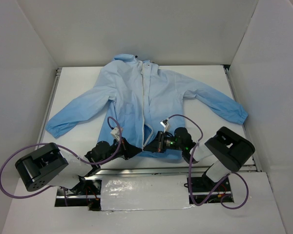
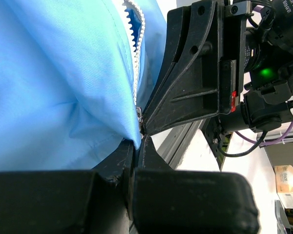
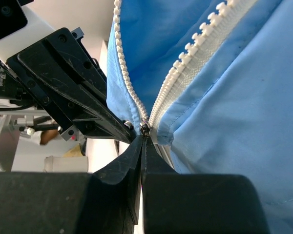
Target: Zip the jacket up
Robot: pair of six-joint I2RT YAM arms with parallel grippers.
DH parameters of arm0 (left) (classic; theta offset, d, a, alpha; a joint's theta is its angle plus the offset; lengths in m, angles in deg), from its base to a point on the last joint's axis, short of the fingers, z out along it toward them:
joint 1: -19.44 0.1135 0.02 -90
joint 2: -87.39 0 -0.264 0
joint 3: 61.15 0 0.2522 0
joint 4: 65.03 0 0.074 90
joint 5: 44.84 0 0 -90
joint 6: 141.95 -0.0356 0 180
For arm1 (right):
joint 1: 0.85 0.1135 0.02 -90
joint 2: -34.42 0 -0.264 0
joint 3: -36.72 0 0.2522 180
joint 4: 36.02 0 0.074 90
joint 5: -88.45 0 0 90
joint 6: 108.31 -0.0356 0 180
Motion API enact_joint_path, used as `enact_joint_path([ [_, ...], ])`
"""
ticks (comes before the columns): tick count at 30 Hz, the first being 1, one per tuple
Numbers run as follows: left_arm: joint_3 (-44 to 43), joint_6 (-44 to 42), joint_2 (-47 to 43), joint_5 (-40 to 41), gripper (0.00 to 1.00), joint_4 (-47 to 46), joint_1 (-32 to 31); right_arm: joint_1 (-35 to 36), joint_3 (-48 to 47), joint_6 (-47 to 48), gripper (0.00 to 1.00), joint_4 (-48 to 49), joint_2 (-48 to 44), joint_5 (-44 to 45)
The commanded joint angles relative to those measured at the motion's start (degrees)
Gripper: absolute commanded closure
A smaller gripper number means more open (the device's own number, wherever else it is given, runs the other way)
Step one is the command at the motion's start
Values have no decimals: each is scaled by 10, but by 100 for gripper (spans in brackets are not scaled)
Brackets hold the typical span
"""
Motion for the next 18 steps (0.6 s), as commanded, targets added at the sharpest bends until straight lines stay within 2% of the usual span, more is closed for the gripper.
enact_joint_path([
  [1,0,-4,7,-4,100,-44,-2,0,-17,-19,98,43,2,-6],
  [4,0,-2,7,-6,100,-49,-2,-1,-19,-35,85,69,15,-20],
  [6,-1,-3,7,-7,100,-51,-2,0,-18,-48,81,85,23,-25],
  [10,0,-3,7,-8,100,-51,-2,0,-16,-66,78,138,48,-33],
  [18,0,-6,7,-12,100,-53,-2,-1,-18,-69,77,144,54,-26],
])
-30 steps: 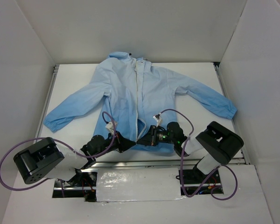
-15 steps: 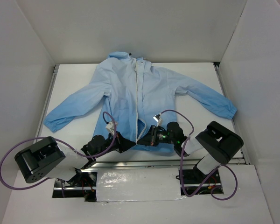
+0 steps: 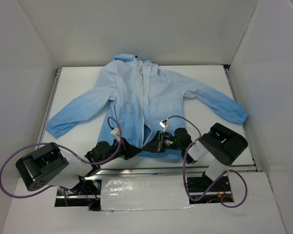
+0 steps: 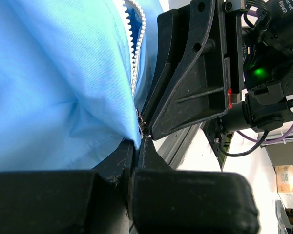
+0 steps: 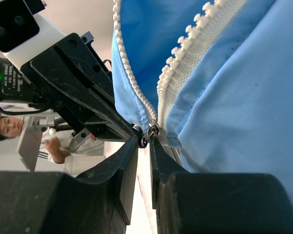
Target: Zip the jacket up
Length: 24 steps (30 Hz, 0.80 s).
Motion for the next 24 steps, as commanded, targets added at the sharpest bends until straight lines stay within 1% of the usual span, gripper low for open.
enact_joint_path([
  [1,-1,-5,3,-14,100,-53,-2,2,-20,-3,77,59,0,-6],
  [5,-2,-4,5,-14,100,-55,-1,2,-26,-13,81,70,7,-9],
  [12,-2,-7,-10,-10,100,-43,-2,2,-30,12,78,9,3,5],
  [20,-4,-11,-19,-14,100,-41,-2,2,-36,9,79,14,27,4],
  [24,-3,-12,-19,-16,100,-44,-2,2,-35,8,85,8,32,14],
])
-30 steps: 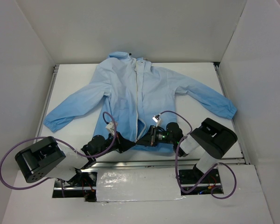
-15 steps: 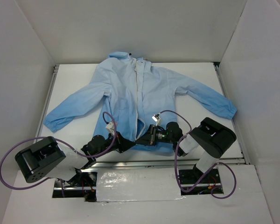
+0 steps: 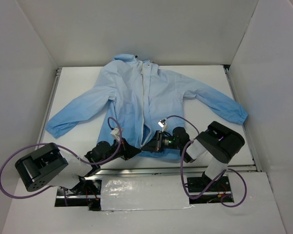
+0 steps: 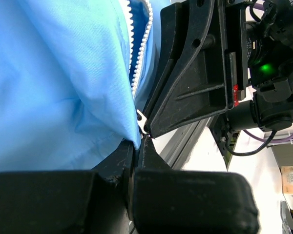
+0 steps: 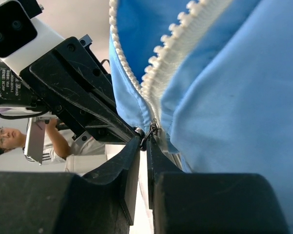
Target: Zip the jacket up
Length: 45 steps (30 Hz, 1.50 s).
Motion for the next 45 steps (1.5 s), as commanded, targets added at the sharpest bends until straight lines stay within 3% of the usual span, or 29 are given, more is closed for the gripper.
enact_joint_path([
  [1,-3,-8,-14,-20,100,-63,-2,2,-20,9,87,5,10,21],
  [8,-1,-7,-10,-18,100,-68,-2,3,-20,7,100,-29,6,35],
  [20,6,0,12,-38,100,-107,-2,1,-1,-49,100,118,52,52],
  [29,8,-2,6,-49,100,-111,-2,-7,13,-49,100,108,13,131],
  [36,5,2,35,-76,100,-149,-2,-21,25,-64,100,160,8,193],
  [45,5,0,40,-95,100,-154,-2,-67,5,-85,100,133,-26,209],
])
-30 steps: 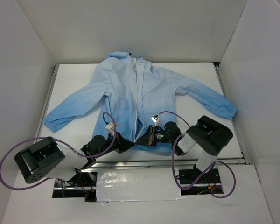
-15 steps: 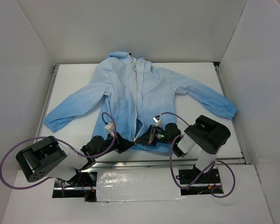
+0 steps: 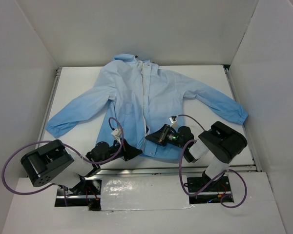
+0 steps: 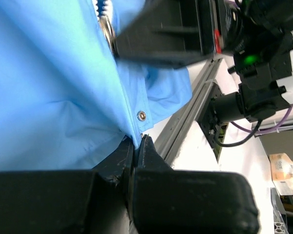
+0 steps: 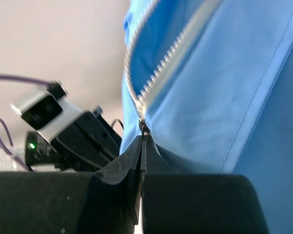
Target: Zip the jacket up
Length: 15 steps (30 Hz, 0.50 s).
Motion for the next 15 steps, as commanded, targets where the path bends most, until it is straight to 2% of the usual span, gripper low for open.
enact_joint_path([
  [1,-3,-4,-6,-56,100,-77,-6,-35,-23,0,100,74,-32,81],
  [8,4,-16,-44,-52,100,-41,-7,-58,-94,31,100,-89,-76,71],
  [15,8,-31,-100,-42,100,14,-16,-81,-186,38,100,-164,-46,40],
])
